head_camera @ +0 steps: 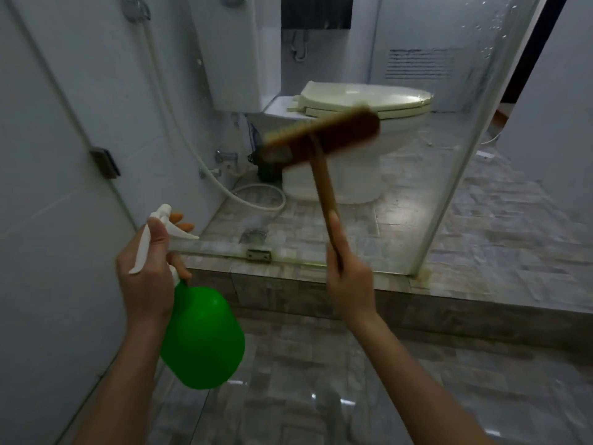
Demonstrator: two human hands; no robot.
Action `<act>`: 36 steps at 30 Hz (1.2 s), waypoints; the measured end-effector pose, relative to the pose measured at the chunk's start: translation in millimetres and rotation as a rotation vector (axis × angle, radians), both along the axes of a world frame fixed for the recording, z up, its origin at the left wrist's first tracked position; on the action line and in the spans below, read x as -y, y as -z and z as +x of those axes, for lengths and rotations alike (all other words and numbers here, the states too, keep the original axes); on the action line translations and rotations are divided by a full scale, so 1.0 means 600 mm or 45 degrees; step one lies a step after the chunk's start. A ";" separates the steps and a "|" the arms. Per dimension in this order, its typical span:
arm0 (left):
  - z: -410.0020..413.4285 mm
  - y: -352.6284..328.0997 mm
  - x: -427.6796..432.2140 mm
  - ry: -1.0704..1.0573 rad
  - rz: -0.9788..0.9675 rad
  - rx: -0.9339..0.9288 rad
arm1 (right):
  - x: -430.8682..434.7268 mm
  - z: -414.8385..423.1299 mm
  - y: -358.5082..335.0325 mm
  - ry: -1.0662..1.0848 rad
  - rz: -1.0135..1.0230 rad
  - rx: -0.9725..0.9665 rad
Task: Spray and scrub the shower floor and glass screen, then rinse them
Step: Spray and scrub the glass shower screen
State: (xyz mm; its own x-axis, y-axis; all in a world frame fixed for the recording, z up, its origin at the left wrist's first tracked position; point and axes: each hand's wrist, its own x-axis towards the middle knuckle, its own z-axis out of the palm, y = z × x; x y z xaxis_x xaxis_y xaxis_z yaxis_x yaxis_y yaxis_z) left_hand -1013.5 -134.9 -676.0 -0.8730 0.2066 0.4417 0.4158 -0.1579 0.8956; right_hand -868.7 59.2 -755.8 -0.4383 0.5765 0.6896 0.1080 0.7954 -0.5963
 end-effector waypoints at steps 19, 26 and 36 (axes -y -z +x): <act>-0.073 0.010 0.098 -0.231 0.052 0.076 | 0.074 -0.264 -0.119 -0.021 0.440 0.215; -0.081 0.026 0.123 -0.240 0.037 0.070 | 0.070 -0.106 0.023 -0.091 0.214 0.411; -0.069 0.016 0.122 -0.229 0.003 0.059 | 0.065 -0.230 -0.114 -0.122 0.354 0.208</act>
State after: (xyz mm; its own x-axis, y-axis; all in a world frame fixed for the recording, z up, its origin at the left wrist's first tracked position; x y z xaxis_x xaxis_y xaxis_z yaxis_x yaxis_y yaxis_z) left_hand -1054.8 -207.9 -685.7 -0.9152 0.0443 0.4005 0.3959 -0.0869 0.9142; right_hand -1006.7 20.4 -687.4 -0.5995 0.3270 0.7306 0.1011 0.9364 -0.3362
